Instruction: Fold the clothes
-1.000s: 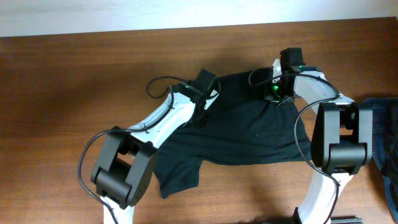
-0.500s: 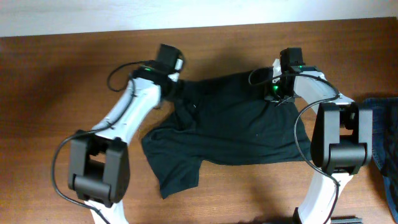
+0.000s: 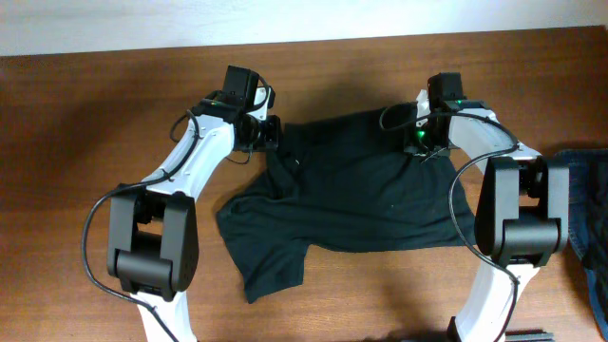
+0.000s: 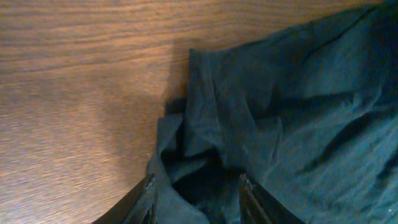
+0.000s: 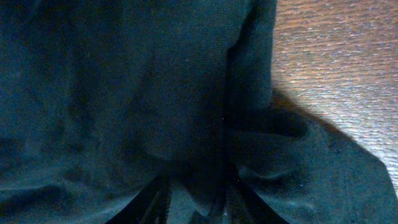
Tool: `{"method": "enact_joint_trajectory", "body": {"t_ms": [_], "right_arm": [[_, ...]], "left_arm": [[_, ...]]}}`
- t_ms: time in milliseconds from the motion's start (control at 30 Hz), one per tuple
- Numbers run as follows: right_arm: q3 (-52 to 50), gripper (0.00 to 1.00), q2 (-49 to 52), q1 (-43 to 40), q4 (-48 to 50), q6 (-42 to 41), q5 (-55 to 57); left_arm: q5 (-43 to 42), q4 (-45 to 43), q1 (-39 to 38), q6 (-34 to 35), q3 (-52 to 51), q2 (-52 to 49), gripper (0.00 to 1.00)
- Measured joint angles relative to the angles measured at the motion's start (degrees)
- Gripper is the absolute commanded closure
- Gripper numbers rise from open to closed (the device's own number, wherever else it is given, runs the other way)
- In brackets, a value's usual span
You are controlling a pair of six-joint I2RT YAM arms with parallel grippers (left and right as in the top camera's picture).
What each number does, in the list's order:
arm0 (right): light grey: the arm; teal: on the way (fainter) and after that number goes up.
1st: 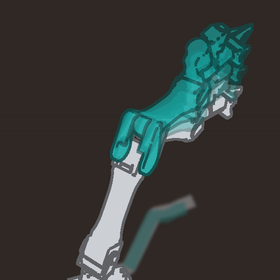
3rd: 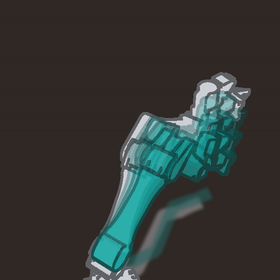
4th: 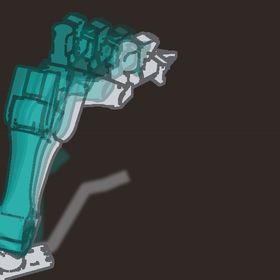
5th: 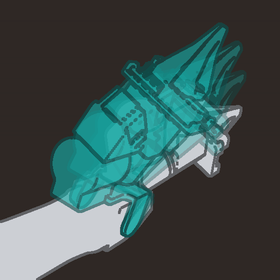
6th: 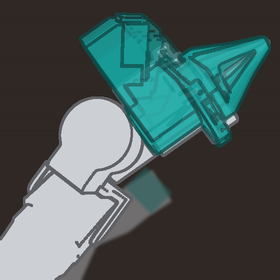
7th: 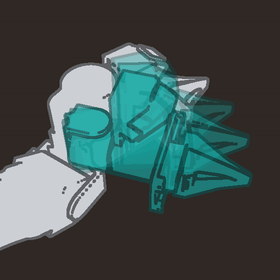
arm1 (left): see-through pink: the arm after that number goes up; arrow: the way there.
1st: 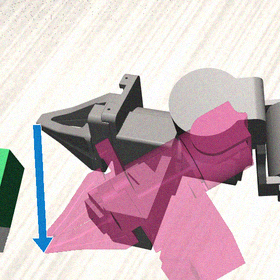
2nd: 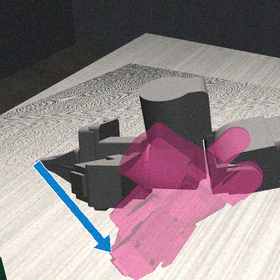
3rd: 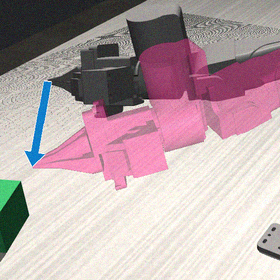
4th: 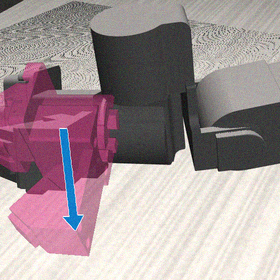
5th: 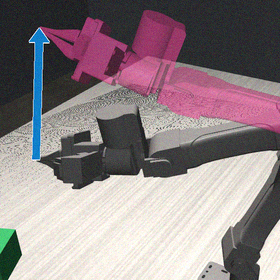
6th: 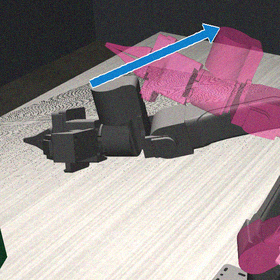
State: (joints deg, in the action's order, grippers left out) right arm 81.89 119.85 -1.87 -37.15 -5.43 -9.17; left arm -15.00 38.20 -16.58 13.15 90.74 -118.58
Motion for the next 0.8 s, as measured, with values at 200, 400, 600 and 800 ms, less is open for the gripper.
{"method": "enact_joint_trajectory", "body": {"t_ms": [200, 400, 600, 800], "right_arm": [[0.00, 0.66, 0.00, 0.00, 0.02, 0.00, 0.00], [-0.04, 0.66, 0.00, 0.00, 0.04, 0.02, 0.00], [-0.04, 0.65, 0.00, 0.00, 0.15, 0.02, 0.00], [-0.04, 0.65, 0.00, 0.00, 0.17, -0.02, 0.00]], "left_arm": [[-0.11, -1.01, 0.00, 2.56, 0.00, -0.72, 0.58], [0.44, -2.21, 0.00, 4.46, 0.00, -3.82, 0.58], [0.46, -3.48, 0.00, 5.31, 0.00, -5.68, 0.82], [0.46, -3.56, 0.90, 5.33, 1.27, -5.73, 0.95]]}}
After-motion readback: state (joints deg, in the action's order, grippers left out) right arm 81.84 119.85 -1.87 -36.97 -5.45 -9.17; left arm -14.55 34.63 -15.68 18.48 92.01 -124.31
